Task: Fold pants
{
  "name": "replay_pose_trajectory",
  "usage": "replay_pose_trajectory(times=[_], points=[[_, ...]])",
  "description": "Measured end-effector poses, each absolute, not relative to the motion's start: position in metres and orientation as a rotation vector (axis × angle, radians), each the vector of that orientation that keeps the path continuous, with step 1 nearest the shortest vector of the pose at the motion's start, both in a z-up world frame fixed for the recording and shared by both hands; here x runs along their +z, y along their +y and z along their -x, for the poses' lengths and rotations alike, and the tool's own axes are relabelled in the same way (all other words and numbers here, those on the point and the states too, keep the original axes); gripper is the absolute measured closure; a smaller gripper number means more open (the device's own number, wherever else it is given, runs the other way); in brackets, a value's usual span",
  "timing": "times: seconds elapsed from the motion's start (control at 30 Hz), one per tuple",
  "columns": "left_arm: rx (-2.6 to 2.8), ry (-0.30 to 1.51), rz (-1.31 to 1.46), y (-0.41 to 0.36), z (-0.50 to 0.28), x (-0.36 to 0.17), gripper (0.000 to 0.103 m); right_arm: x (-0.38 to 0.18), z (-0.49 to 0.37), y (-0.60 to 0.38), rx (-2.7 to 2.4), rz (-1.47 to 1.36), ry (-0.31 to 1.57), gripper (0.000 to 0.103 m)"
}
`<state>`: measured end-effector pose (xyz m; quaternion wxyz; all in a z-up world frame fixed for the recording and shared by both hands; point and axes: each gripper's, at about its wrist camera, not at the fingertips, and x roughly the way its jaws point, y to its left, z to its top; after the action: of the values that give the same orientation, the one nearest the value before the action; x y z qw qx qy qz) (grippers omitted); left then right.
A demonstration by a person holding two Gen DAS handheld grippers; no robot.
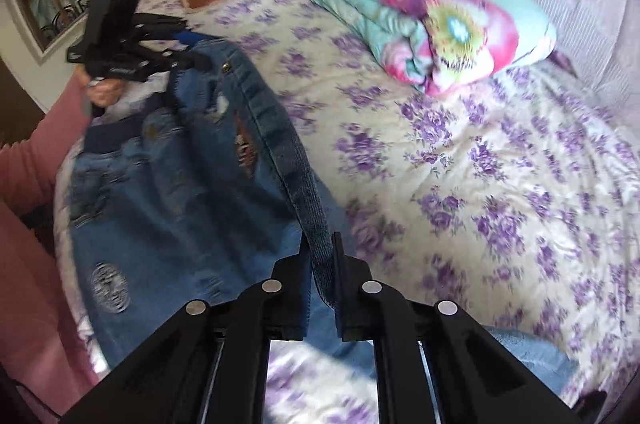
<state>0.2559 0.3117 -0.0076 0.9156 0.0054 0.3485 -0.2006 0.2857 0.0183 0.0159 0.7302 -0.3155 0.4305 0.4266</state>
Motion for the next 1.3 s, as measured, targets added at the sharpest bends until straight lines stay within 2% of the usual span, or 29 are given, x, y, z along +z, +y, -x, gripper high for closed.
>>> replay_pose_trajectory(times=[0.17, 0.3, 0.5, 0.7, 0.83, 0.87, 0.9, 0.93, 0.97, 1.0, 1.07, 1.23, 1.27, 1.3], points=[[-0.454, 0.572, -0.081, 0.299, -0.208, 0.03, 0.063, 0.043, -0.217, 0.0, 0.945, 0.727, 0.873, 0.095], [-0.499, 0.498, -0.148, 0.289, -0.15, 0.042, 0.063, 0.041, -0.157, -0.005, 0.971, 0.781, 0.854, 0.095], [-0.483, 0.536, -0.234, 0.277, -0.076, 0.018, 0.063, -0.004, -0.103, -0.01, 1.014, 0.755, 0.874, 0.095], [-0.471, 0.636, -0.272, 0.27, -0.037, -0.023, 0.061, -0.055, -0.071, -0.01, 1.004, 0.788, 0.893, 0.094], [-0.433, 0.666, -0.299, 0.263, -0.024, -0.041, 0.059, -0.075, -0.065, -0.007, 0.978, 0.798, 0.929, 0.087], [-0.414, 0.669, -0.308, 0.262, -0.019, -0.042, 0.056, -0.073, -0.064, -0.005, 0.98, 0.794, 0.933, 0.081], [-0.406, 0.662, -0.303, 0.263, -0.014, -0.039, 0.048, -0.068, -0.063, -0.004, 0.982, 0.778, 0.935, 0.066], [-0.405, 0.649, -0.279, 0.268, -0.008, -0.035, 0.044, -0.06, -0.062, -0.005, 0.985, 0.753, 0.919, 0.057], [-0.405, 0.626, -0.239, 0.275, -0.002, -0.027, 0.039, -0.047, -0.058, -0.004, 0.994, 0.708, 0.873, 0.042], [-0.405, 0.602, -0.199, 0.282, 0.004, -0.019, 0.035, -0.036, -0.054, -0.002, 1.011, 0.667, 0.826, 0.037], [-0.417, 0.549, -0.089, 0.301, 0.015, -0.004, 0.03, -0.015, -0.045, 0.007, 1.06, 0.598, 0.734, 0.037], [-0.405, 0.545, 0.051, 0.319, 0.016, 0.0, 0.029, -0.017, -0.024, 0.057, 1.118, 0.641, 0.538, 0.037], [-0.39, 0.564, 0.073, 0.32, 0.011, -0.004, 0.029, -0.023, -0.022, 0.069, 1.128, 0.661, 0.516, 0.038], [-0.374, 0.593, 0.104, 0.321, 0.005, -0.01, 0.029, -0.03, -0.021, 0.079, 1.144, 0.675, 0.506, 0.046]])
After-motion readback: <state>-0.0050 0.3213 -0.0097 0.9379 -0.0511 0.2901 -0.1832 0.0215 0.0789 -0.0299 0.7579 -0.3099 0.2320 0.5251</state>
